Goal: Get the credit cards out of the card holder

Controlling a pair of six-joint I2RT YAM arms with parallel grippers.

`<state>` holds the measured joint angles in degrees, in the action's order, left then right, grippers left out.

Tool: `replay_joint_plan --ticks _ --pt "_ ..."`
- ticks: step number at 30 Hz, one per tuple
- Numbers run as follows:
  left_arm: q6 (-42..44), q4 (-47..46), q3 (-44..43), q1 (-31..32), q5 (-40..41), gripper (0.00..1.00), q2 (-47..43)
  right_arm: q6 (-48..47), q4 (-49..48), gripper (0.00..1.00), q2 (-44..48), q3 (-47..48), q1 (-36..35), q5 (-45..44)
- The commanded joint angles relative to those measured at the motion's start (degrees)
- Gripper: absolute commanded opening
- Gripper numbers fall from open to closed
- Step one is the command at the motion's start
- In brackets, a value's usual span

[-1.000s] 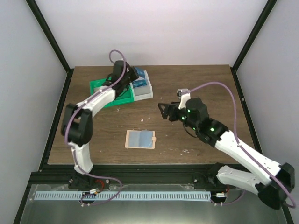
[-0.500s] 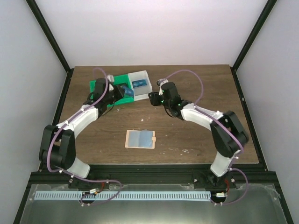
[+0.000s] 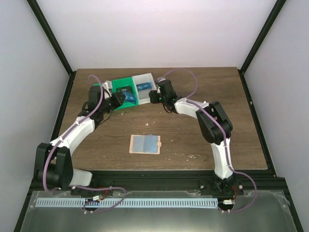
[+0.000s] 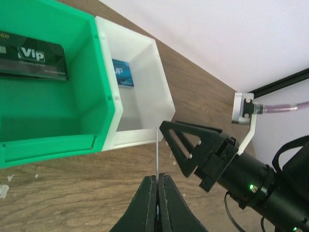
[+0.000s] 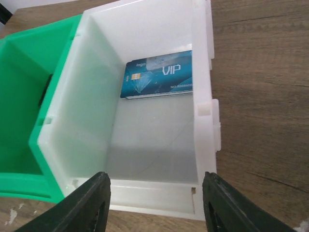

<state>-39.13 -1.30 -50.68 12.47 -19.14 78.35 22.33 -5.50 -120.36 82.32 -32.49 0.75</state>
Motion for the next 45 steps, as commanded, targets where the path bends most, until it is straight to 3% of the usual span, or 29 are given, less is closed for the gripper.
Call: replay_joint_plan --ticks 1,4,12,21,36,45 --pt "0.12 -1.19 1.99 0.04 -2.01 0.00 -0.68 -1.31 1.77 0.58 -2.15 4.09 0.85 -2.08" --pt "0.17 -1.34 2.66 0.05 -2.03 0.00 -1.07 -1.52 1.90 0.60 -3.10 5.01 0.95 -2.96" --pt "0.74 -1.41 3.33 0.06 -1.70 0.00 -2.62 -2.15 3.23 0.32 -4.55 7.31 1.03 -0.27" --pt "1.25 -1.16 2.28 -0.01 -0.85 0.00 -2.08 0.68 3.63 0.19 -0.24 3.30 0.95 2.89" --pt "-3.80 -6.85 0.69 0.09 -1.99 0.00 3.54 8.58 1.61 0.19 7.68 -9.19 -1.57 4.72" --pt "-3.43 -12.01 -1.40 1.85 1.34 0.00 7.52 3.39 2.27 0.47 10.39 -8.60 -0.56 3.31"
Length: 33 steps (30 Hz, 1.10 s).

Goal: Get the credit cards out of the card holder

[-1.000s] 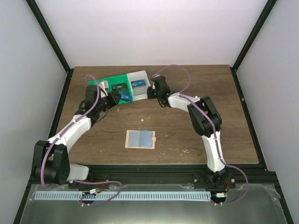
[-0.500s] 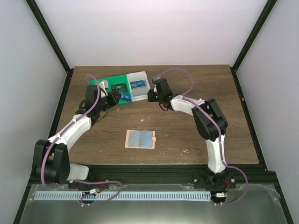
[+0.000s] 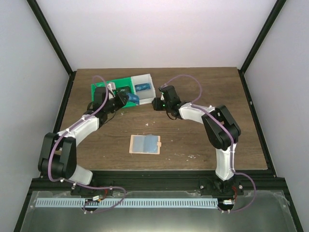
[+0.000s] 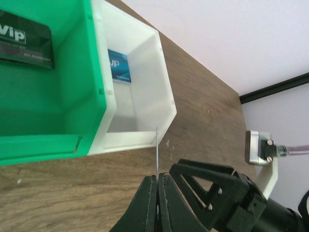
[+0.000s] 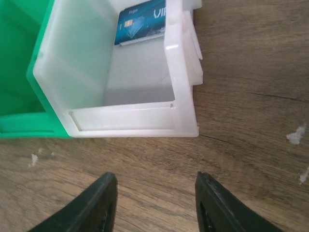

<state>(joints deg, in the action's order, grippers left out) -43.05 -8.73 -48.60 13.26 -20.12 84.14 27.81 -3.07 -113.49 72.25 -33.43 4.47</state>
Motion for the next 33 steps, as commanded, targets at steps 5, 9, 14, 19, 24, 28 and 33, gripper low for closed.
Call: replay_joint_plan --ticks 5,9,14,19,24,28,33 --pt "-1.66 -6.95 -6.50 2.48 11.17 0.00 5.53 -2.54 1.08 0.78 9.51 -2.94 0.36 -0.36" --pt "-5.52 -8.89 -9.40 3.71 16.00 0.00 10.13 -3.26 1.14 1.00 16.48 -9.06 0.43 -0.07" --pt "-7.04 -7.93 -16.21 5.17 17.44 0.00 17.58 -3.74 1.92 1.00 26.56 -15.33 0.43 0.90" --pt "-8.90 -6.27 -21.39 6.89 21.38 0.00 23.48 -3.99 2.66 1.00 34.57 -18.63 0.47 2.54" --pt "-10.74 -4.03 -26.36 7.95 24.89 0.00 29.18 -5.01 3.61 1.00 40.49 -19.55 0.47 2.12" --pt "-11.31 -3.14 -28.26 8.31 27.36 0.00 31.81 -5.87 4.36 1.00 44.53 -19.74 0.52 1.50" --pt "-10.67 -0.97 -32.93 8.69 28.59 0.00 35.45 -6.33 4.15 1.00 47.98 -20.44 0.61 0.69"
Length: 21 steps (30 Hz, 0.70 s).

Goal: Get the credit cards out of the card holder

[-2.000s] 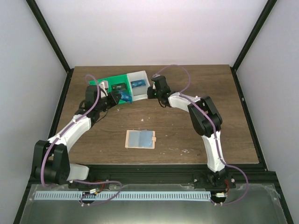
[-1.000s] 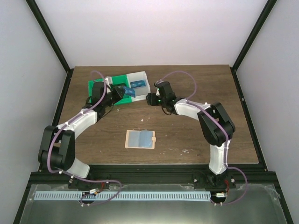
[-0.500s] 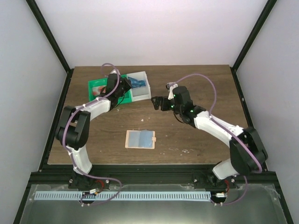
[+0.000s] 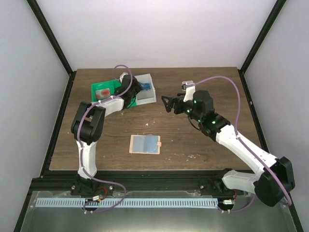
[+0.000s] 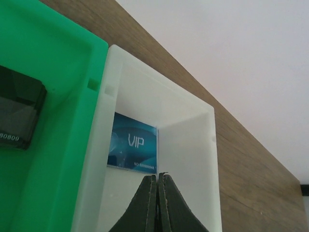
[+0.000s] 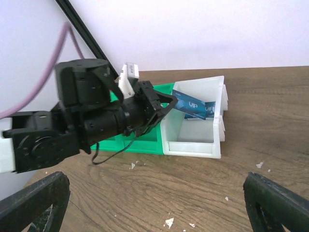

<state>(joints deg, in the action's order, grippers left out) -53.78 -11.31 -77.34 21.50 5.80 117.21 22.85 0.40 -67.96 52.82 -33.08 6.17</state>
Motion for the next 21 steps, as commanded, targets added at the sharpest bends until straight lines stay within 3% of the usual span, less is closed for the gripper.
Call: replay_joint_plan --ticks 1,9,21 --pt "0.27 2.05 -5.24 0.54 2.96 0.00 3.00 -1.38 0.65 1.00 2.80 -0.97 0.29 -0.99" --pt "0.99 2.47 -8.20 1.21 5.10 0.00 5.95 -1.97 1.21 1.00 3.97 -1.20 0.37 -1.76" --pt "2.15 3.57 -11.35 1.21 5.66 0.09 9.69 -1.27 1.11 1.00 5.71 -1.73 0.44 -2.30"
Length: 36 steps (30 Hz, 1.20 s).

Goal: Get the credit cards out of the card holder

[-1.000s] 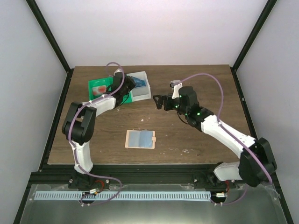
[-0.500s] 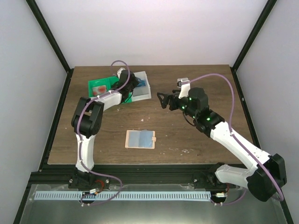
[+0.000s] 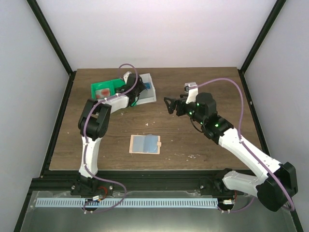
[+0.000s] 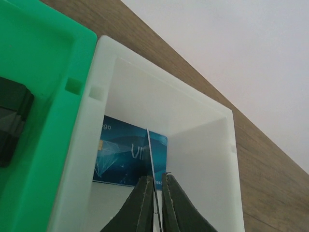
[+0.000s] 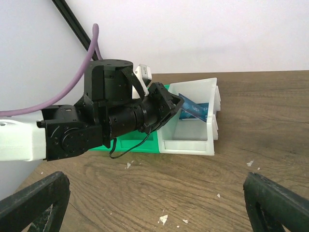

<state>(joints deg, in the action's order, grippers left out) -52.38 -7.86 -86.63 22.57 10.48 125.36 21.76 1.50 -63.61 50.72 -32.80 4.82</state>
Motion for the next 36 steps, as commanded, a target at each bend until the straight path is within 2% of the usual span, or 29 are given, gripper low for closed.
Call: replay_joint_plan --ticks 1,7,19,22,26,28,30,33,36 --pt "1.05 0.19 -2.30 0.18 1.04 0.09 1.74 -0.13 0.00 1.00 1.38 0.43 0.18 -1.08" --pt "1.79 0.02 -3.04 0.19 0.95 0.00 2.50 0.00 0.07 1.00 1.60 0.38 0.28 -1.30" --pt "2.07 0.31 -3.95 0.20 1.63 0.00 2.95 1.33 -1.03 1.00 0.09 -1.57 0.27 -2.80" --pt "0.95 -0.13 -2.23 0.24 -1.20 0.00 1.09 2.15 -1.25 1.00 -2.95 -1.42 1.67 -3.20" --pt "-1.43 -3.38 1.36 0.20 -7.43 0.00 -3.65 2.15 -1.63 0.99 -10.14 1.89 5.26 3.21" --pt "-0.56 -1.46 1.42 0.20 -7.35 0.00 -6.07 1.23 -3.73 0.91 -13.51 3.16 6.10 5.29" --pt "0.32 -0.38 2.00 0.20 -6.28 0.00 -8.41 0.90 -6.34 0.72 -17.38 4.26 6.46 5.79" --pt "1.68 0.46 3.94 -0.39 -5.93 0.00 -11.48 0.75 -8.45 0.50 -24.59 7.64 6.61 7.15" --pt "1.94 1.30 6.66 -1.59 -7.36 0.00 -14.00 1.49 -12.30 0.47 -31.80 10.48 6.60 7.81"
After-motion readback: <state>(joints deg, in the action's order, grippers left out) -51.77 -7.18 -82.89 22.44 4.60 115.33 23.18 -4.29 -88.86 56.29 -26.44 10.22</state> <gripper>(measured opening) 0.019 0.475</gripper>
